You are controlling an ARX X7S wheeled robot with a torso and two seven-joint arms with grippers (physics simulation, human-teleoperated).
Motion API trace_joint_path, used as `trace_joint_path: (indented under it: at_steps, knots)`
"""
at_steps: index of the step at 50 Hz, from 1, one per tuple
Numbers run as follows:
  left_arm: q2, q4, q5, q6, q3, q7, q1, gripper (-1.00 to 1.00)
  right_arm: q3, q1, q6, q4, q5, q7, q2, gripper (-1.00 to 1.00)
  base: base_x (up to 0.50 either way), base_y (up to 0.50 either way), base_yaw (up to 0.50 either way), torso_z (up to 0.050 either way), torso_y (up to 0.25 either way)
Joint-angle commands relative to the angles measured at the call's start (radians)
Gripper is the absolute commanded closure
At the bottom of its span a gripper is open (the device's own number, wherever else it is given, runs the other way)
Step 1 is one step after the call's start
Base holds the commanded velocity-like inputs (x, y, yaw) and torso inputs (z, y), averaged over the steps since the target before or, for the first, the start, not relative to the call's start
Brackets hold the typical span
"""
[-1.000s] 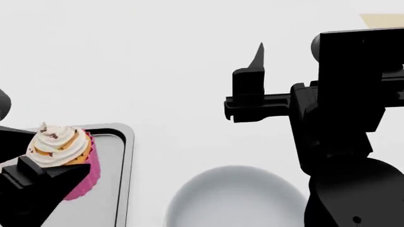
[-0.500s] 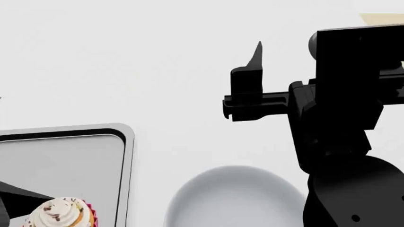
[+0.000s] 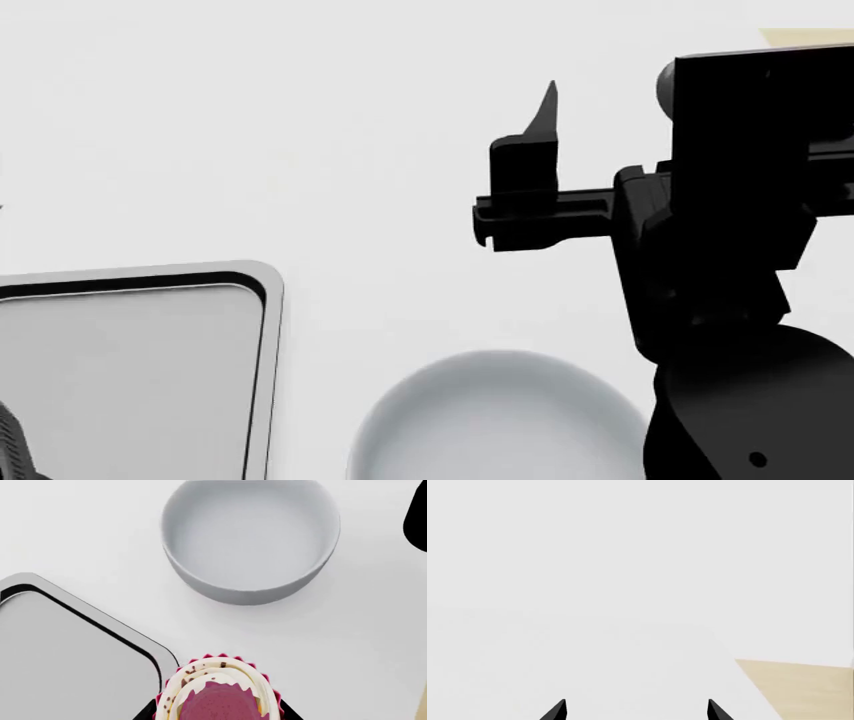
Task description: Move the fresh-baked cupcake off the tray onto the counter, and place the bowl used for mixing into the sink.
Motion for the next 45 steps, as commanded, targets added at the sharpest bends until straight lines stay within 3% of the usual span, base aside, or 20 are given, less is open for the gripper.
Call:
trace_joint_path:
  at_steps: [1, 12, 45]
  knots:
    - [0.016, 0.050, 0.012, 0.031, 0.009, 0.015, 0.052, 1.00, -0.002, 0.002, 0.000, 0.001, 0.007, 0.007, 0.003, -1.00, 0.01, 0.00, 0.00, 0.000, 0.000]
    - [0.054, 0.097, 0.011, 0.083, 0.018, 0.037, 0.095, 1.00, -0.004, -0.005, -0.007, 0.003, 0.011, 0.012, 0.006, -1.00, 0.00, 0.00, 0.00, 0.000, 0.000]
    - [0.076, 0.003, 0.255, -0.049, 0.012, 0.106, 0.312, 1.00, -0.003, 0.005, -0.008, 0.006, 0.035, 0.027, 0.017, -1.00, 0.01, 0.00, 0.00, 0.000, 0.000]
